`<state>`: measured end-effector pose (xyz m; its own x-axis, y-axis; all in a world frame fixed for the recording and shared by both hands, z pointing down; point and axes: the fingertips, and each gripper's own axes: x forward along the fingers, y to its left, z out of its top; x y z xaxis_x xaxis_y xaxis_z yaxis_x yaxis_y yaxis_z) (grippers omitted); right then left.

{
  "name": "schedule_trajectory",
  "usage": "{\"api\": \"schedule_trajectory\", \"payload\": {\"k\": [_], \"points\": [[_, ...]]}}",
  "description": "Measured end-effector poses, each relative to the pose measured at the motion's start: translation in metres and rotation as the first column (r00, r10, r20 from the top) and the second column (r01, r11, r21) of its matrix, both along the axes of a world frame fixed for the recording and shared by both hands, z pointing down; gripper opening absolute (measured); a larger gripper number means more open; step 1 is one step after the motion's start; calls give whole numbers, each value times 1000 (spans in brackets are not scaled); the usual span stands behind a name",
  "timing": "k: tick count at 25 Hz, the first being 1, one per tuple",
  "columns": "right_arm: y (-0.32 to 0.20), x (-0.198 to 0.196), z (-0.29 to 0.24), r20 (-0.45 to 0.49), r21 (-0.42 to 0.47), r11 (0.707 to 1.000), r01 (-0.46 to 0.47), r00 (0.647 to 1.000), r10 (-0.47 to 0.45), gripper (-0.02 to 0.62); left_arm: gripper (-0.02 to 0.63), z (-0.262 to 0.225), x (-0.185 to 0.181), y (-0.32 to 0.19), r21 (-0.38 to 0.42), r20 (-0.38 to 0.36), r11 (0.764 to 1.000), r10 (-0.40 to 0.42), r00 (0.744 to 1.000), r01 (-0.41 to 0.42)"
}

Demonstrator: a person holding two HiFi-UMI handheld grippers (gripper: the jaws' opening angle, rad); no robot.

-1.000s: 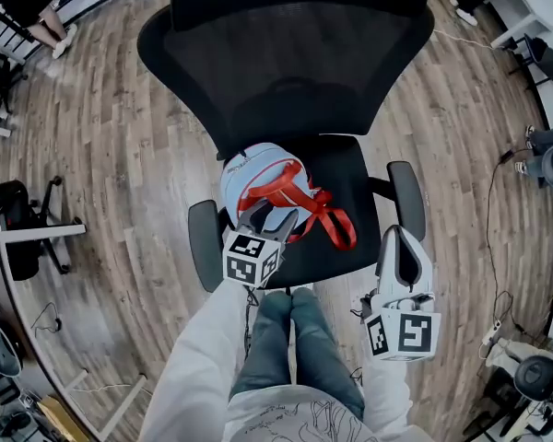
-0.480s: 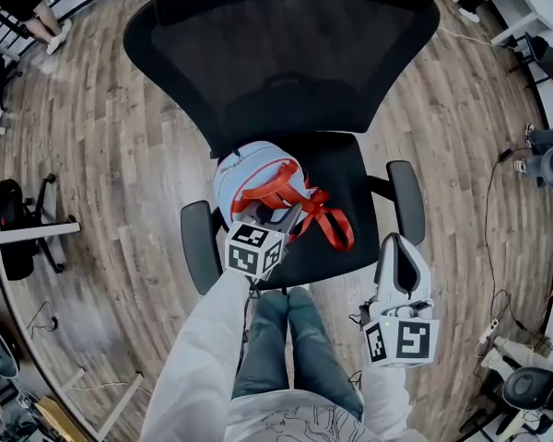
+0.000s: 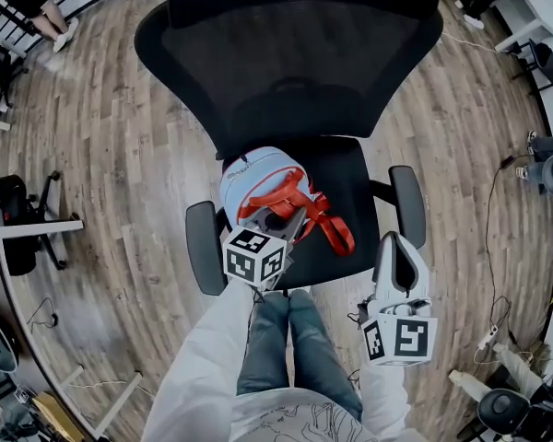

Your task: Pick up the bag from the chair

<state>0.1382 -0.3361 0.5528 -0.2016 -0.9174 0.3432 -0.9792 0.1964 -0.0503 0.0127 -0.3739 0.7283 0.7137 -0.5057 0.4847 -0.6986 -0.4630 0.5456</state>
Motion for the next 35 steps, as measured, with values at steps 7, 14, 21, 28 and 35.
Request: {"api": "schedule_trajectory", "payload": {"k": [7, 14, 21, 28, 35], "points": [[-4, -6, -14, 12, 20, 1000, 10, 1000, -10, 9, 17, -23, 0, 13, 3, -3, 1000, 14, 1000, -14], [-7, -12, -32, 25, 63, 998, 18, 999, -19, 9, 17, -51, -10, 16, 25, -24, 1000, -17, 1000, 17], [-10, -18, -63, 43, 116, 993, 16, 999, -22, 9, 16, -121, -14, 16, 125, -31, 991, -37, 999, 41], [-15, -32, -110, 60, 201, 979, 40, 997, -53, 9, 15, -205, -23, 22, 204, -66, 972, -104, 992, 115], [-22, -42, -155, 63, 296, 954, 52, 995, -74, 9, 15, -287, -43, 16, 396, -33, 906, -149, 988, 149]]}}
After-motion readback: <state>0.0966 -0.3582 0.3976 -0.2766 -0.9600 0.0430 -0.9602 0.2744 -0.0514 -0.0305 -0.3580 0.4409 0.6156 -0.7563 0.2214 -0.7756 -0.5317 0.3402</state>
